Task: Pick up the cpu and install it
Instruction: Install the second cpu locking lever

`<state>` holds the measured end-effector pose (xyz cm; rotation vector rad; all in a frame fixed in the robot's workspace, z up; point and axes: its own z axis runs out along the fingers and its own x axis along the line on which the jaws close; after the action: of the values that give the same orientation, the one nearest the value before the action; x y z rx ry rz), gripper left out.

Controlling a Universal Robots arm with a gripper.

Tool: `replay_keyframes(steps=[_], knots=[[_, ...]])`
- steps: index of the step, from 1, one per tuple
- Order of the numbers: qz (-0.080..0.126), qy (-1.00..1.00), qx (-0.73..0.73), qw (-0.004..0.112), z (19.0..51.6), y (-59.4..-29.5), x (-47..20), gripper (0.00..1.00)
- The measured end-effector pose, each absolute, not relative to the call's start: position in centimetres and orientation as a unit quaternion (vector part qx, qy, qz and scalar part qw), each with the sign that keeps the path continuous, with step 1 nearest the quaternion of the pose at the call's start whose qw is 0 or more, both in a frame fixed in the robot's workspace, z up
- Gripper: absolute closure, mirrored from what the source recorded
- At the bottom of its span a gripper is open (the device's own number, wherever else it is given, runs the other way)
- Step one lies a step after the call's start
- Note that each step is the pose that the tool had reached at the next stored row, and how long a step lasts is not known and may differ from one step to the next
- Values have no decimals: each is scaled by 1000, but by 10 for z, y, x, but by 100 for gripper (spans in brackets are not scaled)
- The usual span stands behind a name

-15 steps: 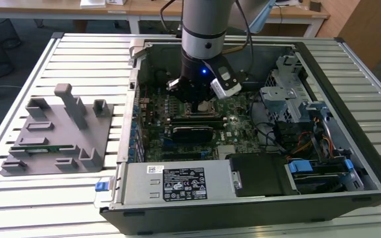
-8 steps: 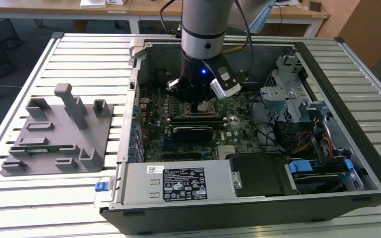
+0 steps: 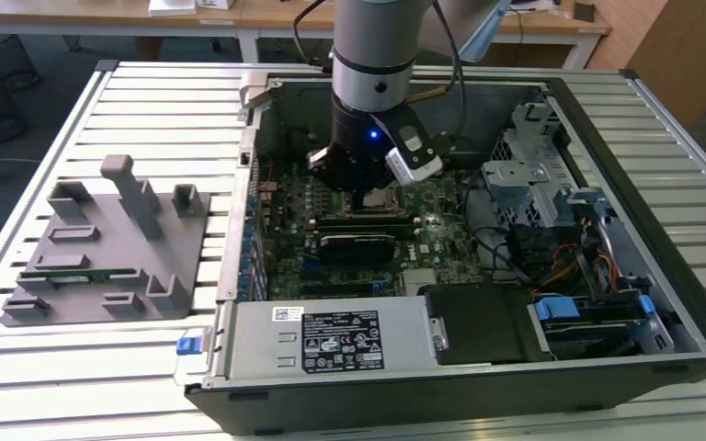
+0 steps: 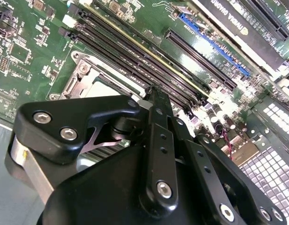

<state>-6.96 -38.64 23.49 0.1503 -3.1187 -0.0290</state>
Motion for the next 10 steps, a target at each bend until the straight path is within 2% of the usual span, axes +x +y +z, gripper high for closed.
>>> replay_keyframes(steps=[10], knots=[[-9, -999, 48, 10, 232, -386, -71, 89]])
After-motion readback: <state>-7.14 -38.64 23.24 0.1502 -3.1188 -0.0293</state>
